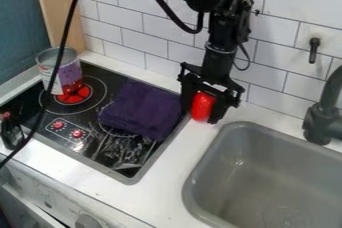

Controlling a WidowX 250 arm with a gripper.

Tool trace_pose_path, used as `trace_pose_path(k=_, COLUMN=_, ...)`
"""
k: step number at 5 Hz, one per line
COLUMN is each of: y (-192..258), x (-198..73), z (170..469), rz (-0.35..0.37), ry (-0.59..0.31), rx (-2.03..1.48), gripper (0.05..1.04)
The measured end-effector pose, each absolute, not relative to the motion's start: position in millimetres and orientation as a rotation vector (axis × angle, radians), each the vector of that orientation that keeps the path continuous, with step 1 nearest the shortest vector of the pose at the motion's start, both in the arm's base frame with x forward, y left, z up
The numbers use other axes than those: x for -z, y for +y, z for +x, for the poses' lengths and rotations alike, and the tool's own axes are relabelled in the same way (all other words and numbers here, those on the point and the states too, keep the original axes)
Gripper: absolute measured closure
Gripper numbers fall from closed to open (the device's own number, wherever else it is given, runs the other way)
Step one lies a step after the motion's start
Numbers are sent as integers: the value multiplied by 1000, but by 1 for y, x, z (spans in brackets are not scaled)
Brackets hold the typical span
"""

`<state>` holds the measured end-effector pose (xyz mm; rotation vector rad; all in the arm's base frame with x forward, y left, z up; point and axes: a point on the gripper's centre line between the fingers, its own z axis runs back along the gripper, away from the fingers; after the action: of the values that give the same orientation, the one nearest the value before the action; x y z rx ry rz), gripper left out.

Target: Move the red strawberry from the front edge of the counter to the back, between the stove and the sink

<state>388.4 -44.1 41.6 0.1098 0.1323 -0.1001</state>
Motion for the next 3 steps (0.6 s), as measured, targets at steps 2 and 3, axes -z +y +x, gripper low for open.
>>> trace_pose_path(k=2, y=-41, x=-37, z=390, rz=94, ry=149, rx=104, gripper=212)
trace_pose_path(k=3, y=-42, x=-37, z=389, rz=86, ry=155, rx=103, gripper=72)
